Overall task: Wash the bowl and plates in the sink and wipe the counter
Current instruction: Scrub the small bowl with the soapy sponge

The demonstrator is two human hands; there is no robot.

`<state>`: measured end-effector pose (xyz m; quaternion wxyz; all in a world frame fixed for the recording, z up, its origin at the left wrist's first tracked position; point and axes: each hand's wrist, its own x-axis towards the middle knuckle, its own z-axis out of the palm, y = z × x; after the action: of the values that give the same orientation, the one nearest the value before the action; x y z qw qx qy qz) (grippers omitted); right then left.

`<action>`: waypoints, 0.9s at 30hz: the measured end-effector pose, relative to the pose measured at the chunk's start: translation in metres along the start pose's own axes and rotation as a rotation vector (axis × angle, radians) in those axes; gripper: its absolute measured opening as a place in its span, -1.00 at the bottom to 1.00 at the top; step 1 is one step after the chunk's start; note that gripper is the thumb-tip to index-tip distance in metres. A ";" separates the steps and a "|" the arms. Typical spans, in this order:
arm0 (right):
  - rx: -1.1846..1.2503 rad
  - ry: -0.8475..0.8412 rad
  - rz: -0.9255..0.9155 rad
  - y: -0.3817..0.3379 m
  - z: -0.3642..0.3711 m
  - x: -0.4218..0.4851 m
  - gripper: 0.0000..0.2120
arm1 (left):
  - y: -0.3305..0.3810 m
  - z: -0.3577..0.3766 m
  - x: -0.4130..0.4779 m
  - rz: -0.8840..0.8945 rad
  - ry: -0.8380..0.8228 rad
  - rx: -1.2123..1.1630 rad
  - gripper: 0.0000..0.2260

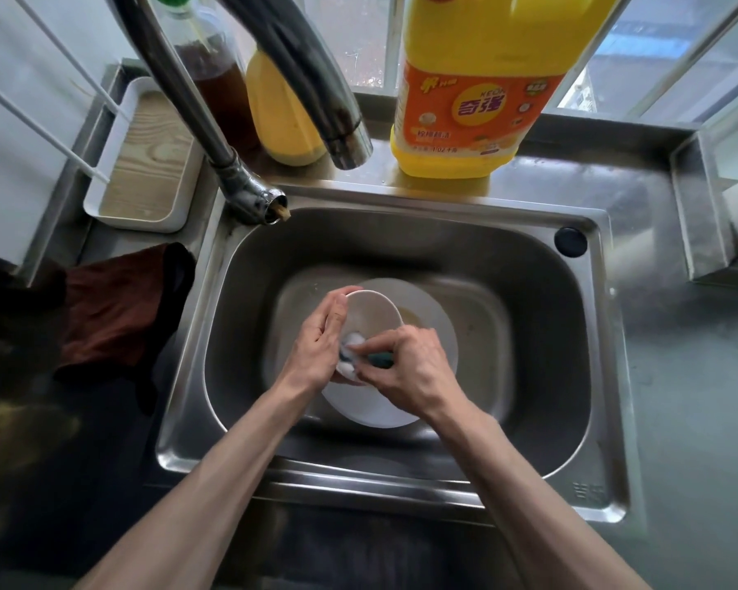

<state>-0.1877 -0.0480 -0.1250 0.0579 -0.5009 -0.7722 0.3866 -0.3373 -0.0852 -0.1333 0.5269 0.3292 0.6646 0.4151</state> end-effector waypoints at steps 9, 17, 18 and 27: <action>-0.412 0.436 -0.176 -0.012 0.007 0.008 -0.94 | 0.004 0.013 0.008 -0.088 0.103 -0.130 -0.73; -0.362 0.096 0.126 -0.027 -0.005 0.003 -0.71 | 0.003 0.009 0.006 0.032 0.053 0.071 -0.70; -0.302 0.005 0.155 -0.029 -0.009 0.005 -0.68 | 0.002 0.007 0.006 0.034 0.041 0.087 -0.69; 0.531 -0.153 0.071 -0.015 -0.003 0.006 -0.85 | 0.011 -0.011 0.010 0.030 -0.007 0.098 -0.69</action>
<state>-0.2006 -0.0446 -0.1148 0.1151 -0.4645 -0.6280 0.6137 -0.3506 -0.0739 -0.1267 0.5062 0.3659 0.6772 0.3889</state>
